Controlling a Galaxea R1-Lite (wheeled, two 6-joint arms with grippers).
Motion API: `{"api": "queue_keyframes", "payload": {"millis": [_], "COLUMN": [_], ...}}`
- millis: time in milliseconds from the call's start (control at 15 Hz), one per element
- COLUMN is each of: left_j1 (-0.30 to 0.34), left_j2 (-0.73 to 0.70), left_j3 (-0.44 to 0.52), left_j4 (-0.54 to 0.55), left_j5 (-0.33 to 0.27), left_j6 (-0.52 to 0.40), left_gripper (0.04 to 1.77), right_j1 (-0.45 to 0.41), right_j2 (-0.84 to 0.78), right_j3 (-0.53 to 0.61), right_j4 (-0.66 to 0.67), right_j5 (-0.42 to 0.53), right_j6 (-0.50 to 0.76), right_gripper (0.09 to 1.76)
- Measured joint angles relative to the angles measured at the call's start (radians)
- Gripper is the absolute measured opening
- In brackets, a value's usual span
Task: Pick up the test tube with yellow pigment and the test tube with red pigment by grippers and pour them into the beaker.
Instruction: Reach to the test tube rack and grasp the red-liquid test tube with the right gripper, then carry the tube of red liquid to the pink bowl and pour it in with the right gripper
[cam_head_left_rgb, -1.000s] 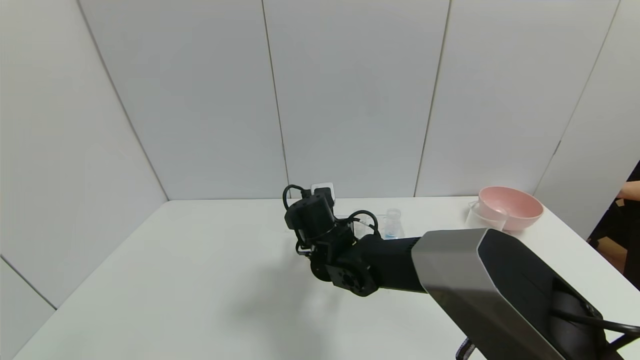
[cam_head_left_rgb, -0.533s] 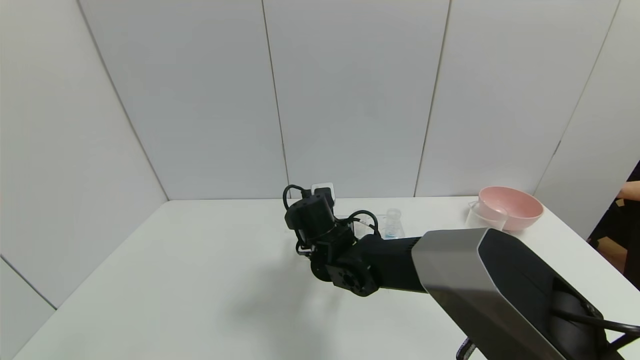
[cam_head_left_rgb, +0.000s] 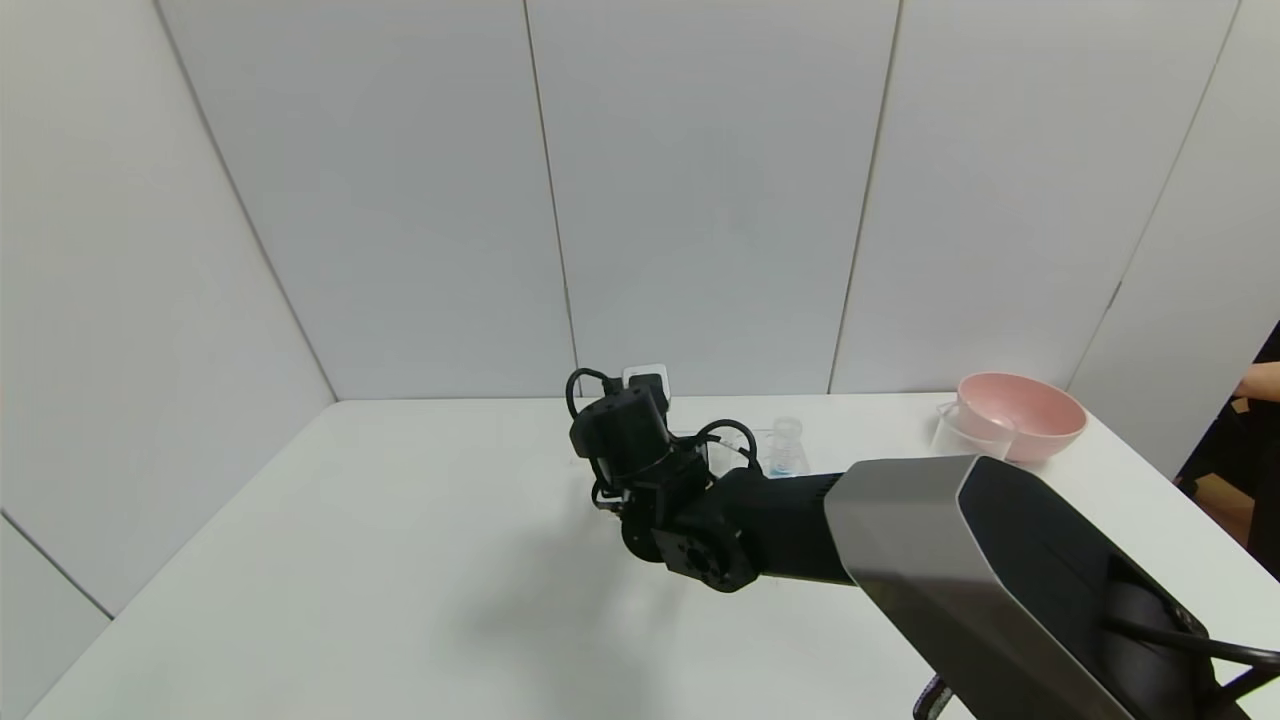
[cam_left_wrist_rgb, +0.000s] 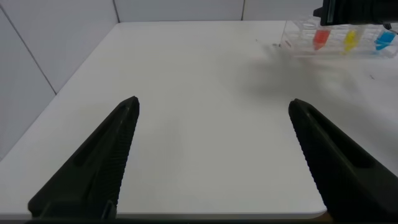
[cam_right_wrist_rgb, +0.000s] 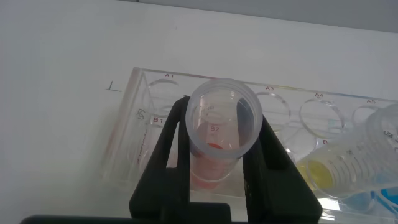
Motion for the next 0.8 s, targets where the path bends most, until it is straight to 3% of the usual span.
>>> {"api": "queue_keyframes", "payload": {"millis": [800], "left_j1": [0.0], "left_j2": [0.0], "left_j3": [0.0], "left_j4": [0.0], "left_j5": [0.0], "left_j6": [0.0], "left_gripper": [1.72], "right_j1": [0.003], "right_j2": [-0.131], "right_j3": [0.008], "right_j4": [0.038], "right_j5": [0.0], "right_j6": [-0.056], "right_gripper": [0.54]}}
